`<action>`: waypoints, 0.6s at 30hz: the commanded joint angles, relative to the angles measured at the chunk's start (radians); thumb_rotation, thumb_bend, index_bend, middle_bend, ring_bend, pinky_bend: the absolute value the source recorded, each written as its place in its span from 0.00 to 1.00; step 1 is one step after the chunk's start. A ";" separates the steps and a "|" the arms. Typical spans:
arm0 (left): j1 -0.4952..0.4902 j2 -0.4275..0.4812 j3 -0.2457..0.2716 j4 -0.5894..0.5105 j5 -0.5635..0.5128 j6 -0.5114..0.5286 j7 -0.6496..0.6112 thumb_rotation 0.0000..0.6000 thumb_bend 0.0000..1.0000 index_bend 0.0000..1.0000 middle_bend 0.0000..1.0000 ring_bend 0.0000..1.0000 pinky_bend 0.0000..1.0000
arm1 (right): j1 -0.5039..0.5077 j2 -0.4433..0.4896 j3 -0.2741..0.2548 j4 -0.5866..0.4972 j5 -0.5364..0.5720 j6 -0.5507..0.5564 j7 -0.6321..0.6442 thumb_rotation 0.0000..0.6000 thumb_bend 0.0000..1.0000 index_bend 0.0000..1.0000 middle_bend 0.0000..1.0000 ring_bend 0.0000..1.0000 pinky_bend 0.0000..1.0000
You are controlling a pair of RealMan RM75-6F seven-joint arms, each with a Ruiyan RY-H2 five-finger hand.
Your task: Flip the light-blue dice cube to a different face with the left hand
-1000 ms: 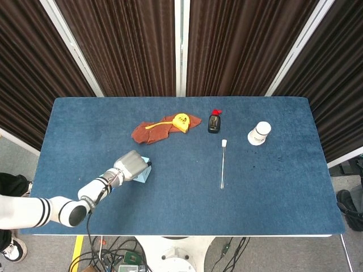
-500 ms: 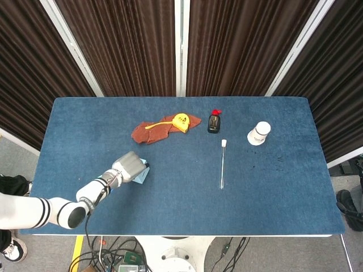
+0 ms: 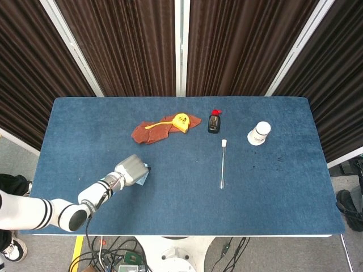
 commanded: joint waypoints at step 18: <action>-0.061 -0.044 0.076 0.196 -0.233 -0.028 -0.011 1.00 0.67 0.21 0.82 0.90 0.91 | 0.001 0.003 0.002 0.000 0.001 -0.002 0.005 1.00 0.08 0.00 0.00 0.00 0.00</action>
